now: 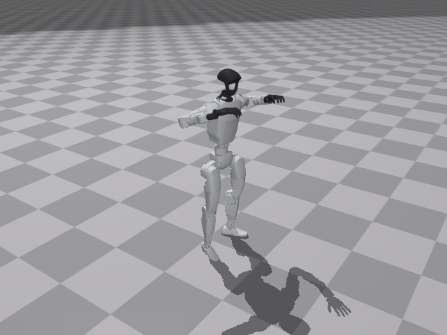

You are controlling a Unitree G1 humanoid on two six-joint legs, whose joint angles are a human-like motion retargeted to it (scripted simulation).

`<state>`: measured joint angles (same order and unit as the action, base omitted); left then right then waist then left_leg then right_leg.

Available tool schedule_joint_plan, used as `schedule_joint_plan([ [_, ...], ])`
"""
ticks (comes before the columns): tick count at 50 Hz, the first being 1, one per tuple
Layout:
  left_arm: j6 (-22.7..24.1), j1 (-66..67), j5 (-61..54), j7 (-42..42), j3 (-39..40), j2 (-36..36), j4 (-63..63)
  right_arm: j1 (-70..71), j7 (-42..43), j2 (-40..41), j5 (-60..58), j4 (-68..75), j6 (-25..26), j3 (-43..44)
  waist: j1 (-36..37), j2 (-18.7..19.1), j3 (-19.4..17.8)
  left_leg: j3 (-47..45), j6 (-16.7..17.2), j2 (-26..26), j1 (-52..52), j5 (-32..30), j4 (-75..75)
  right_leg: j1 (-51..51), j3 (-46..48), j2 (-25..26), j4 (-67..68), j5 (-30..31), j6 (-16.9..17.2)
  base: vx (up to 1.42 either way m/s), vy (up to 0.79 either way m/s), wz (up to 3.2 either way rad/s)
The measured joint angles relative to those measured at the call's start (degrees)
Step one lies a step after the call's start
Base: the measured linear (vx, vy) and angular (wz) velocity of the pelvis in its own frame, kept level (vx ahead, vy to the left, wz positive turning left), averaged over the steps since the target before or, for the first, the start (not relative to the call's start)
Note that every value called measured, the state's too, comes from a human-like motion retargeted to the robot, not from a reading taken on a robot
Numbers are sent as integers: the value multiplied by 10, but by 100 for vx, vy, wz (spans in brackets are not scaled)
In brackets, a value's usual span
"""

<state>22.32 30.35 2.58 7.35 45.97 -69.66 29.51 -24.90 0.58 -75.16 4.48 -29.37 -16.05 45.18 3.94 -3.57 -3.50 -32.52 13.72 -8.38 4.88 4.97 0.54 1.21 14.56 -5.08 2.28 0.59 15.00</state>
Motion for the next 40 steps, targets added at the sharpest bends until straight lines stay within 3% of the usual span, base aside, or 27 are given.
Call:
schedule_joint_plan([
  [13, 3, 39, -22, -6, 47, -14, -52, -63, -6, 11, -20, 38, 1, 78, 11, -1, -4, 36, 7, 10, -12, -3, -2, -10, 35, -14, -2, -2, 0, 0, 3, 23],
  [40, 4, 18, -20, -4, 45, -27, -60, -73, 1, 10, -16, 43, 2, 106, 13, -1, 22, 48, 10, 17, -18, 2, -5, -13, 49, -21, -6, -5, 0, 0, 0, 0],
])
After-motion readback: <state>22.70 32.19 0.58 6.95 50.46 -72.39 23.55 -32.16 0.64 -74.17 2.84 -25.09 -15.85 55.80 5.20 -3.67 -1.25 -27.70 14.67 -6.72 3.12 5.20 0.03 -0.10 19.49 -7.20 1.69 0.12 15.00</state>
